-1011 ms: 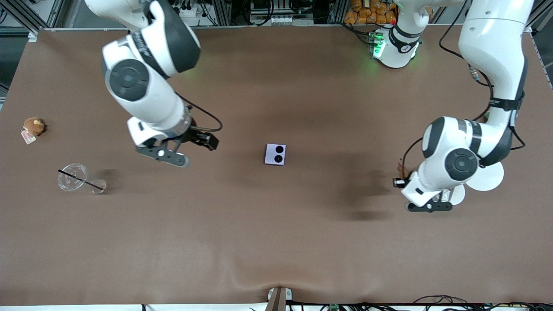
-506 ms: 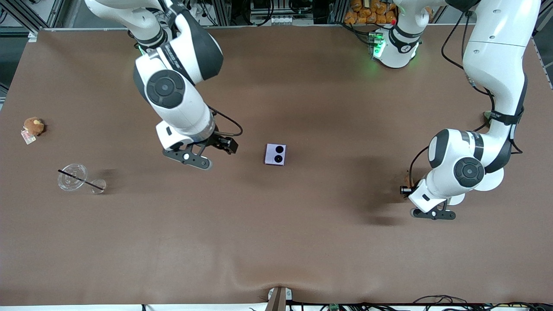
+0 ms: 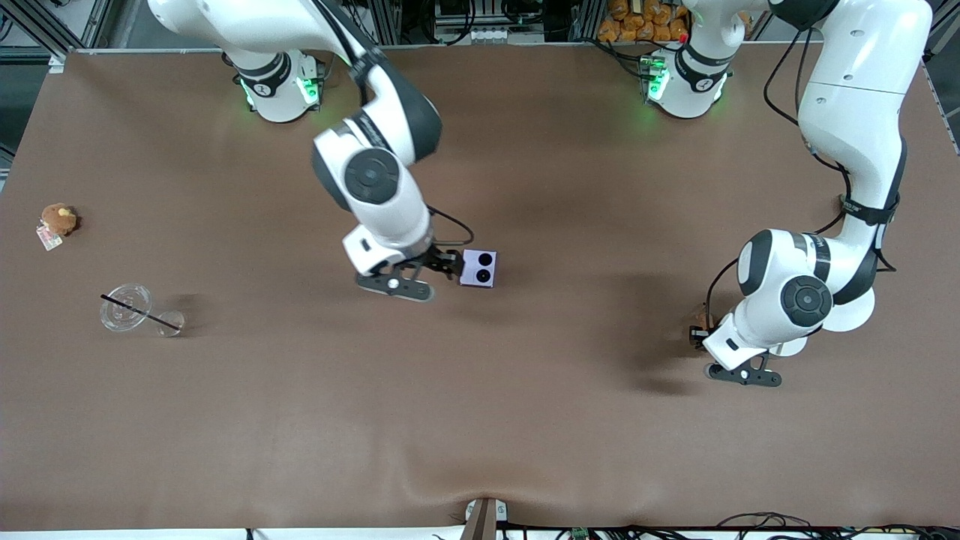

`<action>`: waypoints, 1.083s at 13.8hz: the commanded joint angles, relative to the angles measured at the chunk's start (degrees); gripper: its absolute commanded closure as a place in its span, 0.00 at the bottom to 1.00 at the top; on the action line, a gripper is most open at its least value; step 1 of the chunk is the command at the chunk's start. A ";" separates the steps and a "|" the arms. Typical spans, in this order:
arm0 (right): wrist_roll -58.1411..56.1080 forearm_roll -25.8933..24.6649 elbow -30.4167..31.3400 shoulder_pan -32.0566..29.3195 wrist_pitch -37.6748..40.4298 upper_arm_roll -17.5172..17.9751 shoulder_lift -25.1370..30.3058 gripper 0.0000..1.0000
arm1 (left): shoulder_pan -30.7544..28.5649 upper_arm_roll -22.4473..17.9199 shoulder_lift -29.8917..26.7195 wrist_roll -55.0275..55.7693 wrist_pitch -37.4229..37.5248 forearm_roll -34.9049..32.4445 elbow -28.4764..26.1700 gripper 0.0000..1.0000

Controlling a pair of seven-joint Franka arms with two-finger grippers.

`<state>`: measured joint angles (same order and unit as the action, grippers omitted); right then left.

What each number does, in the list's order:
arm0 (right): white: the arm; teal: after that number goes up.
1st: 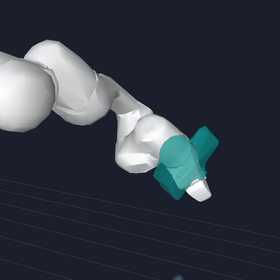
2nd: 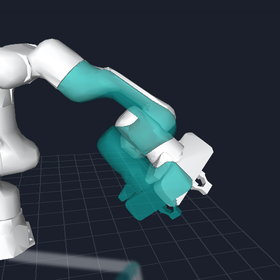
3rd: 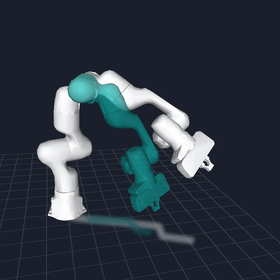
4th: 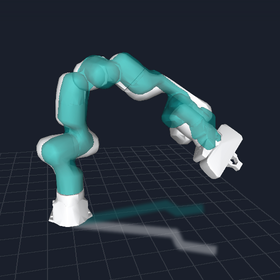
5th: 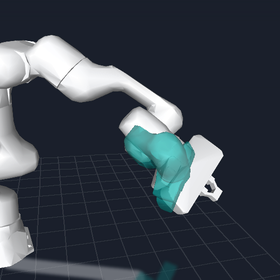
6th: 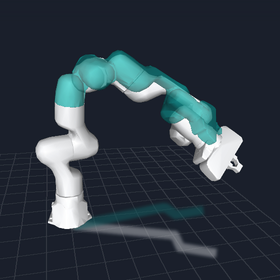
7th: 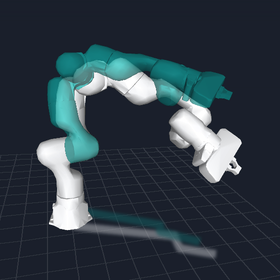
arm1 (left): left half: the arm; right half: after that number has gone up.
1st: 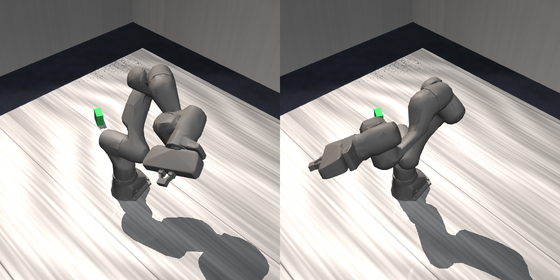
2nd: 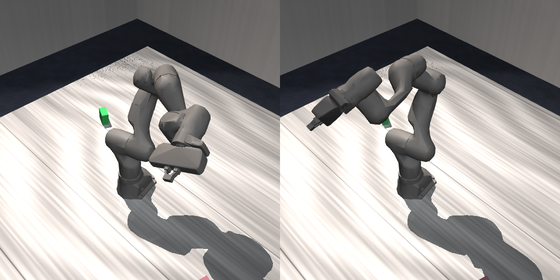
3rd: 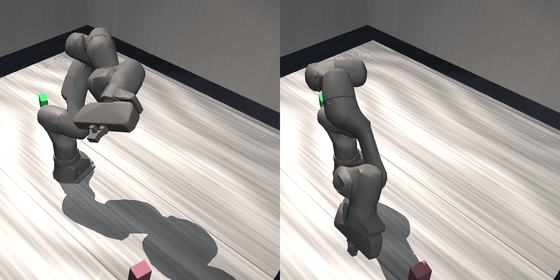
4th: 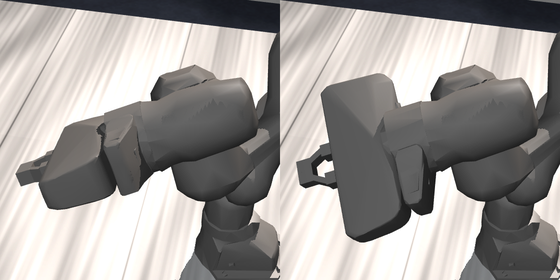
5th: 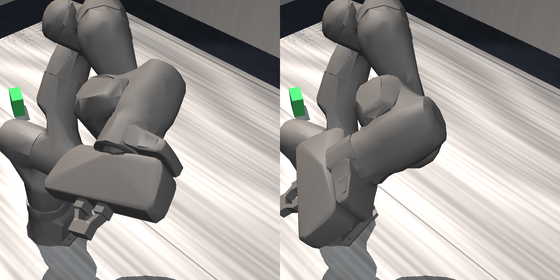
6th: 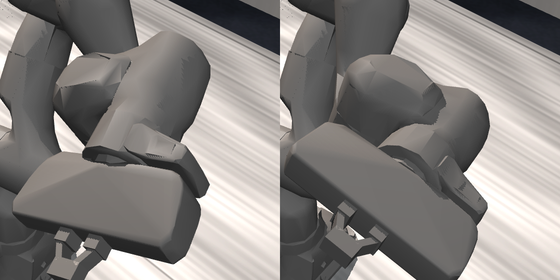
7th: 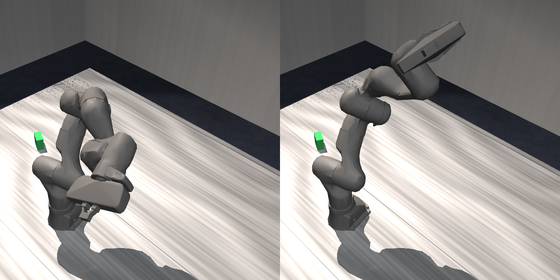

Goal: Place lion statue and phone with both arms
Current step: 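Carry the lion toward the white lamp while the right gripper approaches the phone, then set the lion beside the lamp while the right gripper grasps the phone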

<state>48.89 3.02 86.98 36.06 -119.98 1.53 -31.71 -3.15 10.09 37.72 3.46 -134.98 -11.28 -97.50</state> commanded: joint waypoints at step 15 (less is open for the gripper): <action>10.97 -0.47 -1.46 8.50 -14.13 -0.74 -14.34 0.00 | -0.28 5.38 -14.15 0.23 21.06 -0.23 7.58 0.00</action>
<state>58.25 3.01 86.80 43.84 -133.04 1.46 -44.79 -3.15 15.31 26.34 3.52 -116.70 -11.28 -89.67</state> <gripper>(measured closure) 0.000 0.000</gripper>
